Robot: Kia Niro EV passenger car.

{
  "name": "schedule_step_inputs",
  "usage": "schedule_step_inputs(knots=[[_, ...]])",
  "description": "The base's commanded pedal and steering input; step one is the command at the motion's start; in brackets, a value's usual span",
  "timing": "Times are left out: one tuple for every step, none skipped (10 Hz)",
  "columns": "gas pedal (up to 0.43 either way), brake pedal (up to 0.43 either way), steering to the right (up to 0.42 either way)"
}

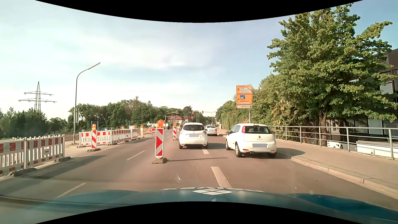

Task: Follow the waypoints while adhering to traffic rules and regulations

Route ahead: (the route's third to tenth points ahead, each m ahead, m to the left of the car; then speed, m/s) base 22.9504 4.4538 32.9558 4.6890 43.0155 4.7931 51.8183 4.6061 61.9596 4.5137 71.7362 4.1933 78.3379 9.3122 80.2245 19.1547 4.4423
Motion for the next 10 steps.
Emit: schedule_step_inputs(knots=[[0.248,0.0,-0.035],[0.248,0.0,-0.035],[0.248,0.0,-0.035],[0.248,0.0,-0.036],[0.248,0.0,-0.036],[0.24,0.0,-0.037],[0.24,0.0,-0.038],[0.24,0.0,-0.039],[0.24,0.0,-0.039],[0.228,0.0,-0.038]])
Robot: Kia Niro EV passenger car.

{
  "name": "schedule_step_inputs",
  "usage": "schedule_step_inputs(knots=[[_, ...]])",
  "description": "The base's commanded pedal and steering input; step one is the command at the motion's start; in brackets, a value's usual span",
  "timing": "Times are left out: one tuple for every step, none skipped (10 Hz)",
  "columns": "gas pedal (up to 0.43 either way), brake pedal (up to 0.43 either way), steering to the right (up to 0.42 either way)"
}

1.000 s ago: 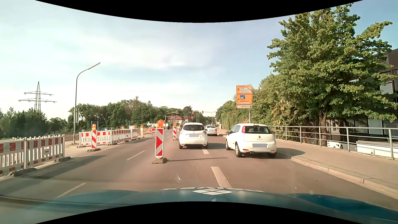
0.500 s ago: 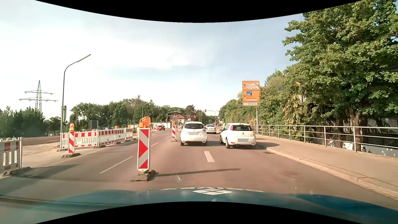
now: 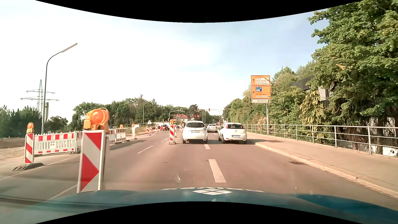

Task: Follow the waypoints while adhering to traffic rules and regulations

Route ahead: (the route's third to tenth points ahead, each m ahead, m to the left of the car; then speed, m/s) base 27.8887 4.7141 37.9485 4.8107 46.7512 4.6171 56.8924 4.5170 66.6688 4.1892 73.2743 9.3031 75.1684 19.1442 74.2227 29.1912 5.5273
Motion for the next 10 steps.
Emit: schedule_step_inputs(knots=[[0.228,0.0,-0.043],[0.228,0.0,-0.05],[0.248,0.0,-0.055],[0.268,0.0,-0.059],[0.358,0.0,-0.057],[0.429,0.0,-0.051],[0.469,0.0,-0.038],[0.469,0.0,-0.026],[0.421,0.0,-0.016],[0.378,0.0,-0.015]])
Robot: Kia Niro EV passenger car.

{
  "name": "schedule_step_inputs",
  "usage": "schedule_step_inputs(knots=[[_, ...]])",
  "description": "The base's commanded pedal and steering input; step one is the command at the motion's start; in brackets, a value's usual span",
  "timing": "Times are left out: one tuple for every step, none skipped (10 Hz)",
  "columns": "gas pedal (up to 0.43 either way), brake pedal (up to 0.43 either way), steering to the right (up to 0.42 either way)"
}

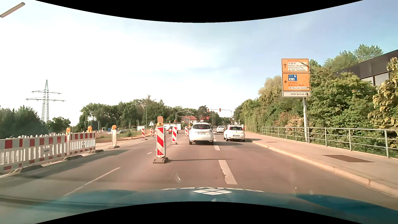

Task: Follow the waypoints while adhering to traffic rules and regulations

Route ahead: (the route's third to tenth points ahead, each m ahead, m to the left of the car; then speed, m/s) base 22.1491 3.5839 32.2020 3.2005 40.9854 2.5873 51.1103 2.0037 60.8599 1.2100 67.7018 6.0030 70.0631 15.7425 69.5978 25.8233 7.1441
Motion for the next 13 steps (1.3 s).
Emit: schedule_step_inputs(knots=[[0.28,0.0,-0.016],[0.0,0.0,-0.018],[0.0,0.0,-0.02],[0.0,0.0,-0.024],[0.0,0.0,-0.025],[0.0,0.0,-0.025],[0.0,0.0,-0.025],[0.0,0.0,-0.025],[0.0,0.0,-0.026],[0.0,0.0,-0.026],[0.0,0.0,-0.026],[0.0,0.0,-0.025],[0.0,0.0,-0.024]])
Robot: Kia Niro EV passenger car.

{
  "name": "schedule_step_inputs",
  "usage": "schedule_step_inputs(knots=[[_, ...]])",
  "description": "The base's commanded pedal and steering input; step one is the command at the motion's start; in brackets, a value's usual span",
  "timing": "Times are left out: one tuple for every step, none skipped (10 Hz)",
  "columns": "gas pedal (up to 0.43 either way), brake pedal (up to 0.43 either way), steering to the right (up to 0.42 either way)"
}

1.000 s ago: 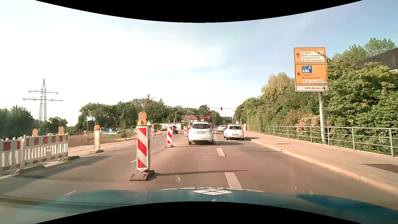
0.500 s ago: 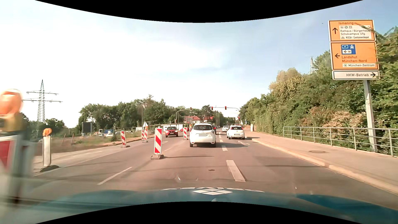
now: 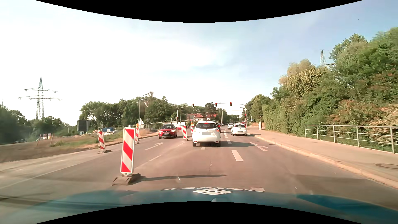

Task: Follow the waypoints while adhering to traffic rules and regulations

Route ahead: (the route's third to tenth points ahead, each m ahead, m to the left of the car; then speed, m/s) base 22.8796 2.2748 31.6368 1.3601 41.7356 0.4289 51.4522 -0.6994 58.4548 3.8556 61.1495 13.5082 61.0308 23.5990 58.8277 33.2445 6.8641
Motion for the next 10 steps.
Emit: schedule_step_inputs(knots=[[0.0,0.0,-0.022],[0.0,0.0,-0.018],[0.0,0.0,-0.013],[0.0,0.0,-0.009],[0.0,0.0,-0.005],[0.0,0.0,-0.004],[0.0,0.0,-0.003],[0.0,0.0,0.0],[0.0,0.0,0.006],[0.0,0.0,0.013]])
